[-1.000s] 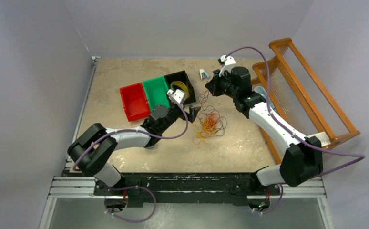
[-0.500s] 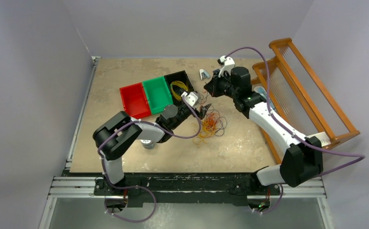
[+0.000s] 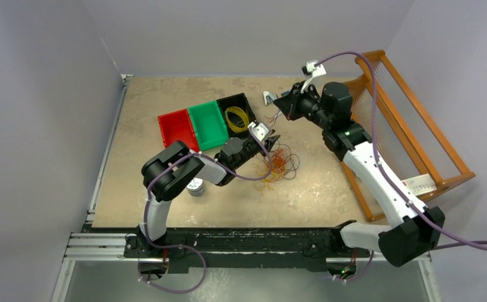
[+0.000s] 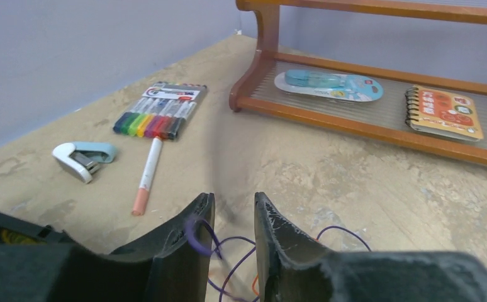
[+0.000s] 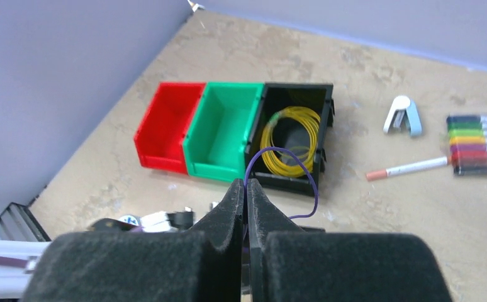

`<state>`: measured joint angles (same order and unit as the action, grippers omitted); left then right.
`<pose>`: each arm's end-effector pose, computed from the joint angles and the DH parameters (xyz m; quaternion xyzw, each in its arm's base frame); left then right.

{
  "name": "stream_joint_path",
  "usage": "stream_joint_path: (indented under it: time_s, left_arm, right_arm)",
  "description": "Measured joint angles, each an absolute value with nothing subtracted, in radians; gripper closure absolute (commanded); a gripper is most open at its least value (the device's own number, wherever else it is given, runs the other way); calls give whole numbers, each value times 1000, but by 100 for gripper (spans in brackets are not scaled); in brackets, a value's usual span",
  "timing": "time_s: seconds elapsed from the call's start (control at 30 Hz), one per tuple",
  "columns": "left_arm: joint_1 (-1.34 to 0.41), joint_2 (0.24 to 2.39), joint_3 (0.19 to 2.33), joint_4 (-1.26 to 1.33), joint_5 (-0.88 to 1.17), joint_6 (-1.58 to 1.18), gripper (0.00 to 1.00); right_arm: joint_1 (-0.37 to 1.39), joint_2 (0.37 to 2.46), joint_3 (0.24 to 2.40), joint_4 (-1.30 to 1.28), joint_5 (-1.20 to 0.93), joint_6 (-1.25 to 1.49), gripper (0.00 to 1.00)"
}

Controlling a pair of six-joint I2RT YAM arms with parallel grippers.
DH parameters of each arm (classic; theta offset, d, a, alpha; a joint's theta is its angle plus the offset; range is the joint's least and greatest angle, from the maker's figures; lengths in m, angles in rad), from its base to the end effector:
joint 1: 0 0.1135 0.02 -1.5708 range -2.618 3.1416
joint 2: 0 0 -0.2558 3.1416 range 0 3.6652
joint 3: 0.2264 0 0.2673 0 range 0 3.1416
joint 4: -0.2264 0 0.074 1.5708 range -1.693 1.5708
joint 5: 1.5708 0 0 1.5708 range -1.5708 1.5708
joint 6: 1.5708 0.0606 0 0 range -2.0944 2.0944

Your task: Untangle the cables

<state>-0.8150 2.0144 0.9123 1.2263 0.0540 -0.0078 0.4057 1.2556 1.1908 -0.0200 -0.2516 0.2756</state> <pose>0.2956 -0.3184 0.1559 0.2785 0.6005 -0.3160 0.6797 0.3034 0.1468 0.3885 -0.1322 0.7236 0.3113 0.6017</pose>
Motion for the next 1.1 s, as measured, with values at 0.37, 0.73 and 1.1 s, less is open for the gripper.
stream_joint_path:
  time_s: [0.37,0.73,1.1]
  left_arm:
    - [-815,2076,923,1271,135,-112,86]
    - [-825,2080,852,1325,138,-168,82]
    - [-841,2120,816,1330,138,-198,80]
  right_arm:
    - [406,1180,1299,-34,-246,280,100]
    - [406,1108,1372,-40,-142,223,100]
    - [406,1037,1462,30,-64,160,100]
